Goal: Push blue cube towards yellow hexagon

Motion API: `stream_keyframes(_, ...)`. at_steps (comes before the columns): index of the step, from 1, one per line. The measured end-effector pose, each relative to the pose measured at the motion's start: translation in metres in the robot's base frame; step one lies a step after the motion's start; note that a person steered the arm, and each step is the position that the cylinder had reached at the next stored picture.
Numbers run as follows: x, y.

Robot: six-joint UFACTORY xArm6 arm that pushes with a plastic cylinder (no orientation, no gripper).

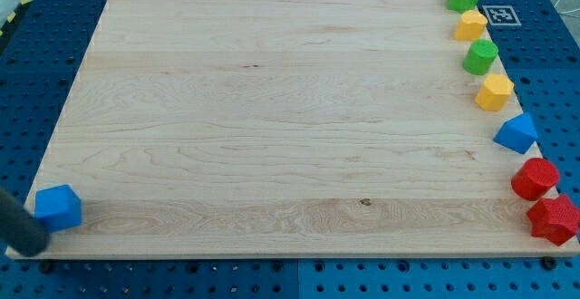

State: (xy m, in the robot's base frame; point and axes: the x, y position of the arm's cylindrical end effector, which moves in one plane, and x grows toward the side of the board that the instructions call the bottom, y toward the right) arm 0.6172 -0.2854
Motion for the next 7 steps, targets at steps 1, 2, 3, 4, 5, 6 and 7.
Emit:
stream_keyframes(1, -0.007, -0.019)
stream_keyframes(2, -0.012, -0.017)
stream_keyframes(3, -0.019, -0.006)
stream_keyframes(4, -0.046, 0.015)
stream_keyframes(5, -0.054, 0.047)
stream_keyframes(6, -0.053, 0.061)
stream_keyframes(7, -0.04, 0.055)
